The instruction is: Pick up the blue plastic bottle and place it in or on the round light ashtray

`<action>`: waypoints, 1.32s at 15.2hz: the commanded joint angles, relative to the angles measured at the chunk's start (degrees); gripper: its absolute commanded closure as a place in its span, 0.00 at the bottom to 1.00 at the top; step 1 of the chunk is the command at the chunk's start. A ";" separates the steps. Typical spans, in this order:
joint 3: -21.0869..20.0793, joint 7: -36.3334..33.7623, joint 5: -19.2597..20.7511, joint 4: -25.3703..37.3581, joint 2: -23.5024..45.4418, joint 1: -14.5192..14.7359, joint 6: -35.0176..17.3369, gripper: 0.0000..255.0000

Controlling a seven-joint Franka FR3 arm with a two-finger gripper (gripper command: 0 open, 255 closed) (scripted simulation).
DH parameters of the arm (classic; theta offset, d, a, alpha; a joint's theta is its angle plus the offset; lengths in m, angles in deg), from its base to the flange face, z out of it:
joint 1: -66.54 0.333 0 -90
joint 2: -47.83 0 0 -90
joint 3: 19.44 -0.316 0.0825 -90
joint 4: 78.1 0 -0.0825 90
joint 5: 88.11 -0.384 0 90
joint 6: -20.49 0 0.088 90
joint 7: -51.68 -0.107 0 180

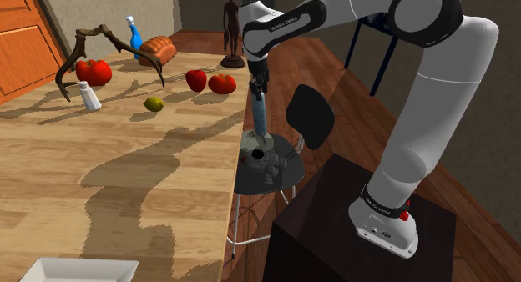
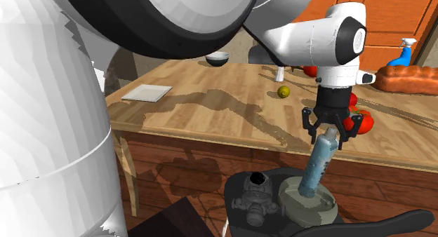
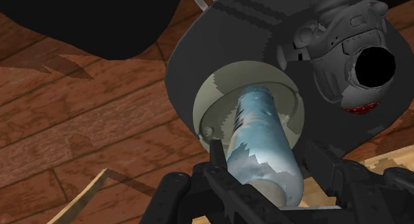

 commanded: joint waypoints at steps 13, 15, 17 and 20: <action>0.19 -1.66 1.08 -3.99 2.88 0.00 -6.73 1.00; 0.19 -1.66 1.08 -3.99 2.88 0.00 -6.73 1.00; 0.19 -1.66 1.08 -3.99 2.88 0.00 -6.73 0.00; 0.19 -1.66 1.08 -4.00 2.87 -0.01 -6.73 0.00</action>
